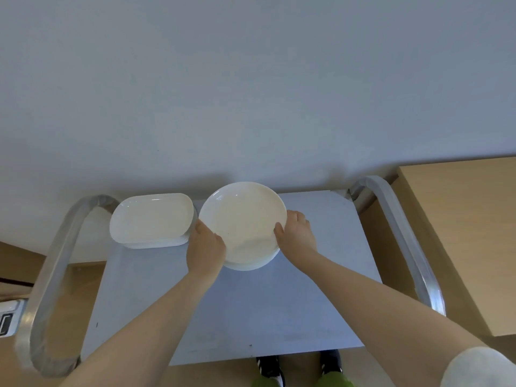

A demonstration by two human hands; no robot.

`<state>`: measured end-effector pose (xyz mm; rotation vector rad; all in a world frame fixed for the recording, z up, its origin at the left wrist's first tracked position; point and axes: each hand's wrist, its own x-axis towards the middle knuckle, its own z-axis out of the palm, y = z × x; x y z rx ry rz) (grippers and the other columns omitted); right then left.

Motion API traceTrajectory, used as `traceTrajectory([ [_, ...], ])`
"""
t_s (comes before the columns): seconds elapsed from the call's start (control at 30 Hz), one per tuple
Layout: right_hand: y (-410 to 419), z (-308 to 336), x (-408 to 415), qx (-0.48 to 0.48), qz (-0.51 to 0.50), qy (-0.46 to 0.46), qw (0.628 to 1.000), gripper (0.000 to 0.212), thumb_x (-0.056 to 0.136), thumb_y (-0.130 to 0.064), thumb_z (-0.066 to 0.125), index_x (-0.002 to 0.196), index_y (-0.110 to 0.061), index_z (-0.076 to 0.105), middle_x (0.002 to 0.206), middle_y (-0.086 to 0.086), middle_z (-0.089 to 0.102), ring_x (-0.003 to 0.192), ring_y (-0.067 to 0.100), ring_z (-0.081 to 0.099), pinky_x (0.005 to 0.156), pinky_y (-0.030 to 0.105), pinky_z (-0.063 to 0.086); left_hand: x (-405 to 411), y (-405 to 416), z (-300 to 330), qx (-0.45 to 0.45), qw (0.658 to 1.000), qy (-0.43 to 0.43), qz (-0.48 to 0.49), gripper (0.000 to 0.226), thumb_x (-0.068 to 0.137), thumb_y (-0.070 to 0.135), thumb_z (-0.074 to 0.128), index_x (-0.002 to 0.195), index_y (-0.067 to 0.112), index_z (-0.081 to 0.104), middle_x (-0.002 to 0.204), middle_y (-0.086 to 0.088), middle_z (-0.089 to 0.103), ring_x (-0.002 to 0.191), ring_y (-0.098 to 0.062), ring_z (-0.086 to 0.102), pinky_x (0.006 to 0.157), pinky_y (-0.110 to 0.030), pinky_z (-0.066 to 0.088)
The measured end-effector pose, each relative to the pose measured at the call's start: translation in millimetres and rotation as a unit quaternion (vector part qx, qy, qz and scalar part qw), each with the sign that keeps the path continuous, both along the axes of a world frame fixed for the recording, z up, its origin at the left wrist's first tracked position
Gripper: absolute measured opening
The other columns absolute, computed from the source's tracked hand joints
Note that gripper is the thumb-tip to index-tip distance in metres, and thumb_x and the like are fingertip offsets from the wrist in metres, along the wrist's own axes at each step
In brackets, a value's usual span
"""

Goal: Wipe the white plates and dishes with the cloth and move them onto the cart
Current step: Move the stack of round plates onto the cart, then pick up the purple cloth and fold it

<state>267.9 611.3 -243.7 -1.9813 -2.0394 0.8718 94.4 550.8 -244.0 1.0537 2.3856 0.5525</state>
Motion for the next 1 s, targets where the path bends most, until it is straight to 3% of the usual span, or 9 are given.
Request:
traceTrajectory([
  [0.17,-2.9,15.2,31.2,0.033,0.047,-0.044,0.997,0.047,0.099,-0.032,0.037,0.141,-0.010,0.035,0.149,0.007,0.031,0.133,0.025,0.032,0.102,0.038,0.035,28.3,1.2,15.9,-0.017,0.981,0.153,-0.118,0.056,0.091,0.006,0.040,0.144,0.000,0.025,0.150,-0.021,0.024,0.140,-0.034,0.022,0.112,-0.040,0.025],
  [0.33,-15.3,37.0,77.0,0.082,0.046,-0.041,0.995,0.048,0.100,-0.033,0.035,0.142,-0.012,0.034,0.149,0.005,0.033,0.134,0.023,0.032,0.107,0.037,0.033,81.0,4.0,29.9,0.016,0.949,0.210,-0.233,0.050,0.094,0.014,0.040,0.143,0.009,0.031,0.149,-0.011,0.031,0.141,-0.027,0.023,0.108,-0.034,0.028],
  [0.53,-46.7,64.1,165.0,0.140,0.016,-0.032,0.990,0.046,0.100,-0.031,0.035,0.141,-0.012,0.036,0.145,0.004,0.038,0.132,0.022,0.035,0.104,0.034,0.036,180.3,-1.7,52.0,0.114,0.927,0.161,-0.319,0.038,0.090,0.005,0.046,0.127,0.002,0.052,0.127,-0.013,0.055,0.121,-0.030,0.047,0.094,-0.038,0.038],
  [1.0,-147.1,86.3,397.5,0.189,-0.125,-0.056,0.972,0.046,0.100,-0.035,0.035,0.141,-0.014,0.035,0.146,0.004,0.038,0.133,0.022,0.033,0.104,0.034,0.037,431.6,-49.2,73.9,0.159,0.849,0.146,-0.482,0.041,0.096,0.015,0.039,0.136,0.011,0.042,0.133,-0.005,0.051,0.125,-0.022,0.043,0.098,-0.032,0.038],
])
